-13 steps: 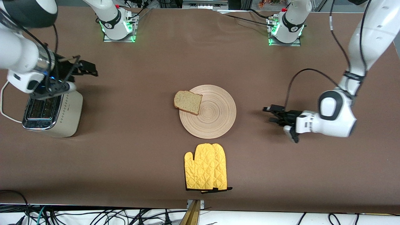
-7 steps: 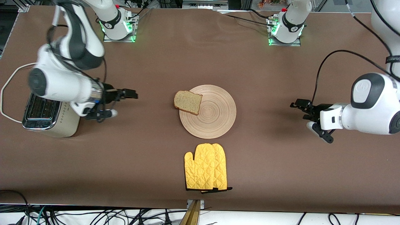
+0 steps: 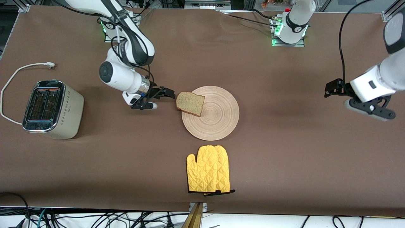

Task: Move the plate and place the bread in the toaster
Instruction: 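Release the plate with the left gripper while the right gripper reaches the bread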

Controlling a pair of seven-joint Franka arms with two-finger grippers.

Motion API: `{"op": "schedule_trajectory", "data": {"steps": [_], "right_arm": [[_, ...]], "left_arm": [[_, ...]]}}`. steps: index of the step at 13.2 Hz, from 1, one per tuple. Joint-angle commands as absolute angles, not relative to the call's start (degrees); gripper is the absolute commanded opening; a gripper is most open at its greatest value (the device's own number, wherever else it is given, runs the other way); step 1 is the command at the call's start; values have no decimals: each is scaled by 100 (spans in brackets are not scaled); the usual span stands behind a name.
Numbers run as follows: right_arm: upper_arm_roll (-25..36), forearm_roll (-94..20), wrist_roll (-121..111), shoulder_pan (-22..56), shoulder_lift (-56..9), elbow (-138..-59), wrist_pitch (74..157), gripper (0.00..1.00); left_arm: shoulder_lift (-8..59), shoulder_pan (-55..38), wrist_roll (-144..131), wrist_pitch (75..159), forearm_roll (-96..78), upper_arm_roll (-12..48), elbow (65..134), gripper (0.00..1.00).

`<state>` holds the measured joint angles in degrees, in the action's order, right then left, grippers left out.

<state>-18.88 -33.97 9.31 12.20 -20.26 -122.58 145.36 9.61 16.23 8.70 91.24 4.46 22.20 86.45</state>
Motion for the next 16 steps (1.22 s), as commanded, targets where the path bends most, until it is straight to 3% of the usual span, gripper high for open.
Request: {"op": "schedule_trajectory", "data": {"steps": [1,3,5,6,16], "right_arm": [[-2205,-3700,984,1160,-2328,-12331,15194,100],[-2215,-3752,984,1160,-2434,-12279,15249,99],[-2215,-4077,976,1274,-2583,-12156,15354,99],[-2206,-4104,976,1301,-2601,-12155,15398,93],[-2206,-4280,958,1345,-2760,-11927,15364,3]], "left_arm": [[686,618,668,9533,195,709,8911,100],[467,177,720,10315,-174,-15,9463,100],[160,176,712,10407,-132,-35,9834,100],[10,176,703,10284,-54,-9,9939,100],[325,150,817,9870,378,211,9327,100]]}}
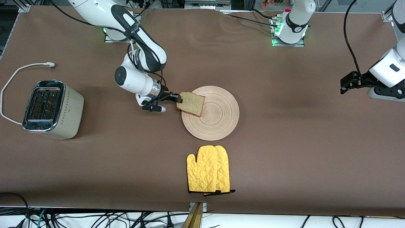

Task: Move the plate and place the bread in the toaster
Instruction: 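Grasp the bread slice with the right gripper and lift it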

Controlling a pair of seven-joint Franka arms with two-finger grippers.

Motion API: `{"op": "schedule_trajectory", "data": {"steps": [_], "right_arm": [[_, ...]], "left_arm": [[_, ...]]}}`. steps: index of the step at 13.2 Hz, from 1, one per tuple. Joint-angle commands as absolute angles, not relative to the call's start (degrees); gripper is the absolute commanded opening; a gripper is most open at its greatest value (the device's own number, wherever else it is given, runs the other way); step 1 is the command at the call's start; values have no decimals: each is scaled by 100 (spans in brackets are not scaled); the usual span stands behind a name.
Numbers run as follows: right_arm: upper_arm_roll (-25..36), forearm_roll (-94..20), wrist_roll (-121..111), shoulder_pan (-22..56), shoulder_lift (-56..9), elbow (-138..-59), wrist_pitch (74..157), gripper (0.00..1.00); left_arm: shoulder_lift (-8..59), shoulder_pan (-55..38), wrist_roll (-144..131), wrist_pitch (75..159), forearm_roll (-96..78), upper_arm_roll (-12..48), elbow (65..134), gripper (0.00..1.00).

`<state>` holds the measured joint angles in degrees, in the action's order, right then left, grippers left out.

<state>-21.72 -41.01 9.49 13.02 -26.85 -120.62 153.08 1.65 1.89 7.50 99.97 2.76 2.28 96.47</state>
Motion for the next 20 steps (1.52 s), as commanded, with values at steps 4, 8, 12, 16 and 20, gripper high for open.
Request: {"op": "schedule_trajectory", "data": {"steps": [4,8,12,16,20], "right_arm": [[-2180,-4193,923,1354,-2471,-11760,14952,0],[-1532,-3273,923,1345,-1663,-11734,13461,0],[-688,-1622,914,1345,-1169,-10438,10696,0],[-291,-126,65,1134,-1301,-9361,9255,0],[701,648,-974,1125,-1292,-9352,9246,0]], "left_arm": [[439,220,818,9730,168,202,9202,100],[448,185,817,9694,211,220,9185,100],[439,176,817,9694,220,220,9185,100],[439,176,817,9694,220,220,9185,100],[431,167,817,9686,220,220,9185,100]]}}
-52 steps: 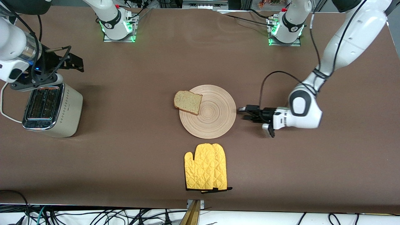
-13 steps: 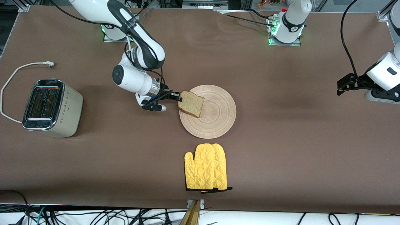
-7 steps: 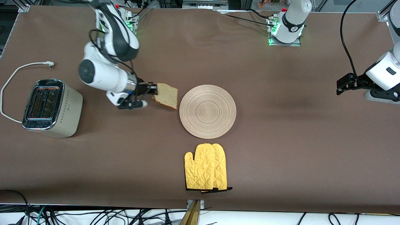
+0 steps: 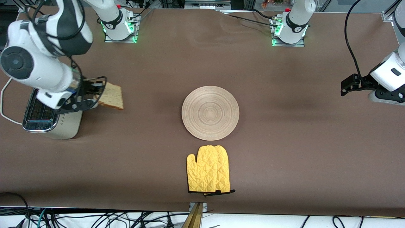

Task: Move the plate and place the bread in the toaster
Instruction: 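Carry the bread over the toaster and lower it into a slot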

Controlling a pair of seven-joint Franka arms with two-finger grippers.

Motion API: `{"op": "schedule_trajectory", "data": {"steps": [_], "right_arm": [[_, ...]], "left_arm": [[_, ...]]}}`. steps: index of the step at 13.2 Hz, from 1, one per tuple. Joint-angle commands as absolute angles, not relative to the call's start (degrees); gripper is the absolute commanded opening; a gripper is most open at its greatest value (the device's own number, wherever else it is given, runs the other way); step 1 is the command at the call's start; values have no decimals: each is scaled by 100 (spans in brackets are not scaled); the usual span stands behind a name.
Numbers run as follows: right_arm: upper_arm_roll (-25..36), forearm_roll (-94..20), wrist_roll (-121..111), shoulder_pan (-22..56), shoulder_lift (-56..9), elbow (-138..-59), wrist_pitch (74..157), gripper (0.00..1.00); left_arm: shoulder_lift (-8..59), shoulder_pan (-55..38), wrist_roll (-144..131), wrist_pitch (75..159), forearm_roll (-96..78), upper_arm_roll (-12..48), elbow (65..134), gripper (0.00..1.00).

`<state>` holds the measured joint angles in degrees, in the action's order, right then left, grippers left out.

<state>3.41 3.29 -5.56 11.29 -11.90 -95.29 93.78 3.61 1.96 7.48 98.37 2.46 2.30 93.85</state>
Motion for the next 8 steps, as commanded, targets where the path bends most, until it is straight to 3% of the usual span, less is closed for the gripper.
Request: {"op": "schedule_trajectory", "data": {"steps": [1,8], "right_arm": [[851,842,-1106,1116,-1301,-9352,9246,0],[1739,1678,-1521,1116,-1275,-9114,9150,0]], "left_arm": [[439,167,817,9651,220,220,9185,100],[439,176,817,9642,220,220,9185,100]]}}
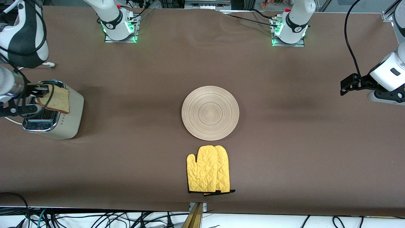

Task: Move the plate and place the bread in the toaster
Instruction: 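Carry the bread over the toaster and lower it into a slot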

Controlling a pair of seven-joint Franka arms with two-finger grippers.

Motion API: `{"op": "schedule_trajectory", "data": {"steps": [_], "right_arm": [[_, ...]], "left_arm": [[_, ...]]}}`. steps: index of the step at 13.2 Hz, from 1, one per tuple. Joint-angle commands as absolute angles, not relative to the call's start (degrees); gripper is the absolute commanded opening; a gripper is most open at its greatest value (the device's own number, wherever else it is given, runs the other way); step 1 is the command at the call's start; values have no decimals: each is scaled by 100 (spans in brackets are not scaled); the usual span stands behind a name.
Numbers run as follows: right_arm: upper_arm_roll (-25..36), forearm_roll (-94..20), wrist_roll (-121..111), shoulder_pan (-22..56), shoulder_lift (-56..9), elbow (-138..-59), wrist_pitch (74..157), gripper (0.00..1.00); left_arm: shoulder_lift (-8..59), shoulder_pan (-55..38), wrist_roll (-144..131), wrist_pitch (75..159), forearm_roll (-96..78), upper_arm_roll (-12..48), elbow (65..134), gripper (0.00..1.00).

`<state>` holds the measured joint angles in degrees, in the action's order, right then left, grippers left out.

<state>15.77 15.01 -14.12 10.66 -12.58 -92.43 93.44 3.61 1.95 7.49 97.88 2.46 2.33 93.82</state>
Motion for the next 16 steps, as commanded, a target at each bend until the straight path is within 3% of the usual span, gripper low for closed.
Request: {"op": "schedule_trajectory", "data": {"steps": [1,4,16], "right_arm": [[1819,1783,-1616,1108,-1266,-9114,9106,0],[2126,1863,-1889,1107,-1318,-9114,9167,0],[2145,1942,-1767,1002,-1994,-9106,9738,0]], "left_arm": [[439,176,817,9642,220,220,9185,100],[431,167,809,9642,220,229,9185,100],[431,167,791,9624,158,220,9185,100]]}}
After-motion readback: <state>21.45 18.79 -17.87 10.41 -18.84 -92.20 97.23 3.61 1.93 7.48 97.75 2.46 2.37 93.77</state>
